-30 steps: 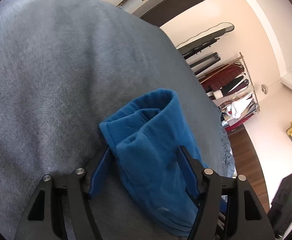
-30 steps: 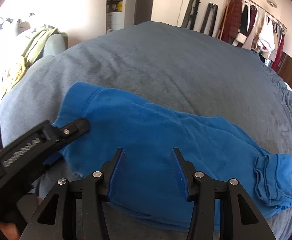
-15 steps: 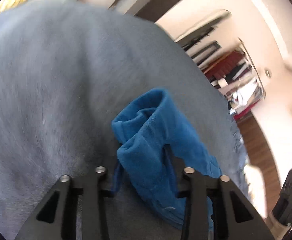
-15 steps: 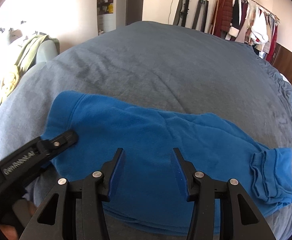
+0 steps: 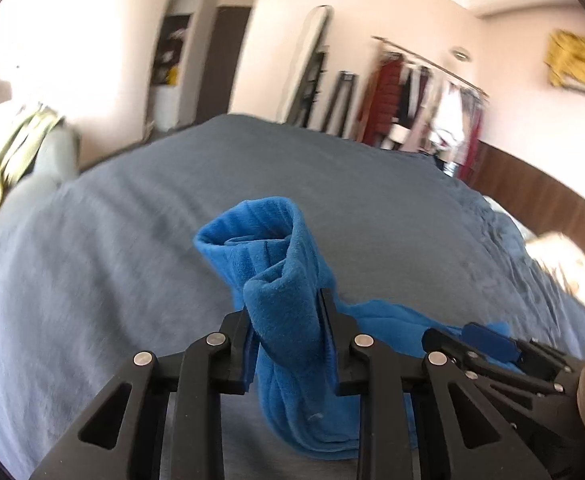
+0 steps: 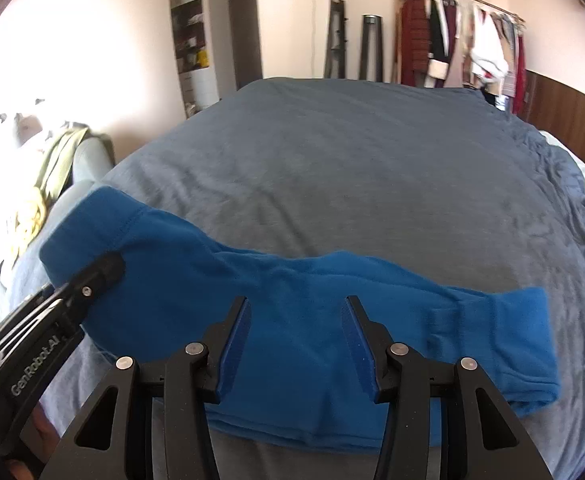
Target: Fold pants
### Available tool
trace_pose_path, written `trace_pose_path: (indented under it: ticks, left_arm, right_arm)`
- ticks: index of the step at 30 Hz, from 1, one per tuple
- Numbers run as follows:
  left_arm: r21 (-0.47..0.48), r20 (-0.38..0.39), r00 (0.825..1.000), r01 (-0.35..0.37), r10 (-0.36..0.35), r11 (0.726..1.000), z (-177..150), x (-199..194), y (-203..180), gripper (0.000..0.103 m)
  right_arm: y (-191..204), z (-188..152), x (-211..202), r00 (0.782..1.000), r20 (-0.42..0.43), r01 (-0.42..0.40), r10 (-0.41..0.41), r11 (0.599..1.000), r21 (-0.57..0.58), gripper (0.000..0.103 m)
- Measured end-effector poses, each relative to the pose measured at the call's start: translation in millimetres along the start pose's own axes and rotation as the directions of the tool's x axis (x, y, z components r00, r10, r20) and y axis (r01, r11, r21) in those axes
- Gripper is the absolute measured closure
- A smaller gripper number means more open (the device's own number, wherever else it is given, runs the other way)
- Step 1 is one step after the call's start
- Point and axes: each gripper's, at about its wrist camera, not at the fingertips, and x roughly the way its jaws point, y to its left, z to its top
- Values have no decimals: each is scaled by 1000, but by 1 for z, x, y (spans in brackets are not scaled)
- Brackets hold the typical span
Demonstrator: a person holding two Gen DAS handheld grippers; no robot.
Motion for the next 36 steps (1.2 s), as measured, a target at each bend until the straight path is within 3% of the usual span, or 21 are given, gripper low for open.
trace_pose_path:
  ticks: [8, 16, 24, 36]
  left_arm:
    - [127, -3, 993, 118, -119, 985, 13, -2, -78, 77]
    - [216, -45, 983, 183, -178, 959, 8, 10, -153, 77]
    - [279, -94, 973, 230, -211, 932, -1, 24, -213, 77]
    - [356, -251, 940, 313, -232, 881, -43, 71, -293, 77]
  right_arm:
    - [-59, 0, -27, 999, 23, 30, -32, 996, 87, 54]
    - [-127, -11, -37, 997, 18, 71, -76, 980, 184, 54]
    - [-182, -24, -38, 995, 13, 90, -96, 962, 259, 54]
    - [-267, -56, -26, 986, -63, 167, -155, 915, 366, 54]
